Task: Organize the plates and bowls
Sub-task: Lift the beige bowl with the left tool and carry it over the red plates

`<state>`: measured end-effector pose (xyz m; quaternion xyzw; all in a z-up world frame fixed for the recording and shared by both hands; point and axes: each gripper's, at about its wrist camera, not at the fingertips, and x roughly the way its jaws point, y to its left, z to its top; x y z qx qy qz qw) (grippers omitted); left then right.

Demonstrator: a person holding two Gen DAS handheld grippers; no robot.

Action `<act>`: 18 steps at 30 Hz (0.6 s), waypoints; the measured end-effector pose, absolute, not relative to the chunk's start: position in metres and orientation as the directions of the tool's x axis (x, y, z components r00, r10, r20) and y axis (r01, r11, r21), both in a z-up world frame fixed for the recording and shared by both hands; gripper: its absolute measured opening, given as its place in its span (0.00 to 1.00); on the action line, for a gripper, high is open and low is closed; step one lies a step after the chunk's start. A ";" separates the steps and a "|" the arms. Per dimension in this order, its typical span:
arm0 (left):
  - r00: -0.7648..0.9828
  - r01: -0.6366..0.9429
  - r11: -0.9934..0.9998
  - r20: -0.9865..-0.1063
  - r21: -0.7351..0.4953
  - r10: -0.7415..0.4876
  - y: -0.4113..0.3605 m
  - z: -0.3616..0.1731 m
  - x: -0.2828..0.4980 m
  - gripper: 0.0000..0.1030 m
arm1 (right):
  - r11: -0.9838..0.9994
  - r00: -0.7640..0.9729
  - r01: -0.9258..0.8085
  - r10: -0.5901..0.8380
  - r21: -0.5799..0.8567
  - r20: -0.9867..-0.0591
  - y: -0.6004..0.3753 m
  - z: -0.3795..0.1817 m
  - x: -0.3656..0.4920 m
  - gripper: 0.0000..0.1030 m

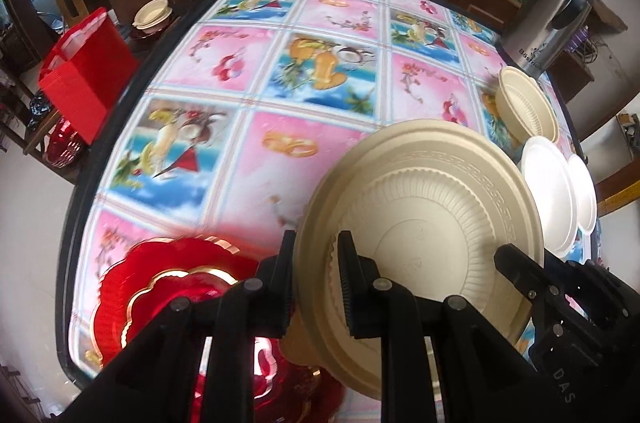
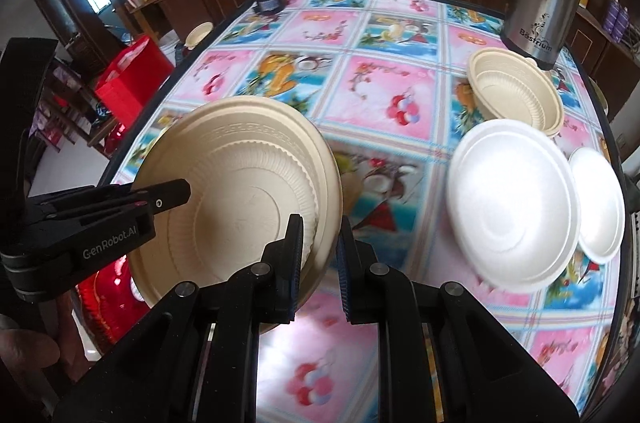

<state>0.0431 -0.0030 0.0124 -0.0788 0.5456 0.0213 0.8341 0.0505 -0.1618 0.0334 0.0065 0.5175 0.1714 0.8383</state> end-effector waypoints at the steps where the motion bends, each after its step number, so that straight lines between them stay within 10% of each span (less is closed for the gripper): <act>1: 0.405 -0.124 0.987 -0.913 -0.106 -0.047 0.001 0.013 0.039 0.18 | 0.940 0.404 -0.285 0.296 0.188 -0.865 -0.157 0.033 0.046 0.15; 18: 0.412 -0.161 0.983 -0.911 -0.094 -0.020 0.061 0.015 -0.021 0.18 | 0.910 0.383 -0.376 0.324 0.174 -0.865 -0.092 0.039 -0.013 0.16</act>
